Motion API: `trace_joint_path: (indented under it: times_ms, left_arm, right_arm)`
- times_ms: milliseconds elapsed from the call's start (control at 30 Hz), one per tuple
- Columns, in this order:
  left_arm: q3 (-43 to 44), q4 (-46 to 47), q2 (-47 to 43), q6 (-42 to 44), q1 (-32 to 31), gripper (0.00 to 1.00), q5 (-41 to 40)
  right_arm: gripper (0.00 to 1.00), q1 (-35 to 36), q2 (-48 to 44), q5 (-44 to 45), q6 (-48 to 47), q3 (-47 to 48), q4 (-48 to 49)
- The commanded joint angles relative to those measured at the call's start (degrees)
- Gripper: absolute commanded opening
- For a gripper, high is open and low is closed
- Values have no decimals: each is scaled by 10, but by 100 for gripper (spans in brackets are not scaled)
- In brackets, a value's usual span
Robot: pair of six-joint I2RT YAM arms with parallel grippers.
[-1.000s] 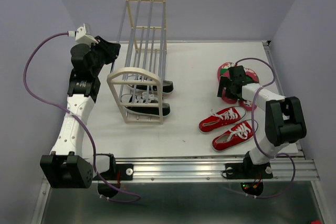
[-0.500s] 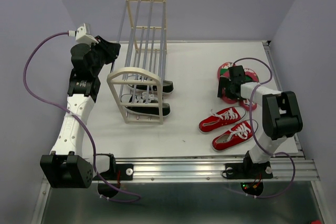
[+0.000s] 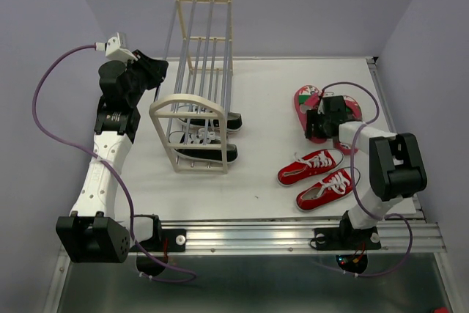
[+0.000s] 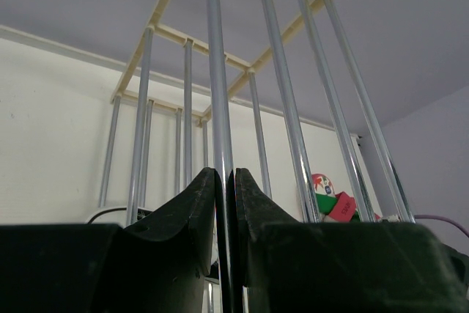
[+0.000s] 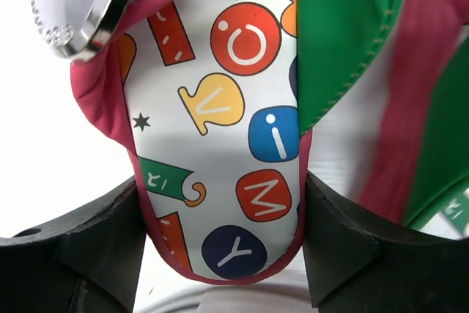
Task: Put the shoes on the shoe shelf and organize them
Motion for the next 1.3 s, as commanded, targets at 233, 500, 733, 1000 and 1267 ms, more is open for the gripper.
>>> trace_joint_path:
  times_ms: [233,500,733,1000,1267]
  left_arm:
    - [-12,-35,15,48,-3,15,-25]
    - [-13,-35,17,47,-3,15,-22]
    - [-13,-36,11,52,-3,15,-22]
    - [-13,-36,7,53,-3,15,-19]
    - [-14,-36,8,52,-3,15,-10]
  right_arm:
    - [1,-1,-210,-124,-29,-72,177]
    - [1,-1,-267,-231,-35,-23,119]
    - [1,55,-258,-336,-143,61,-64]
    - [1,111,-260,-395,-195,115,-104]
    - [1,155,-205,-404,-212,168,-127]
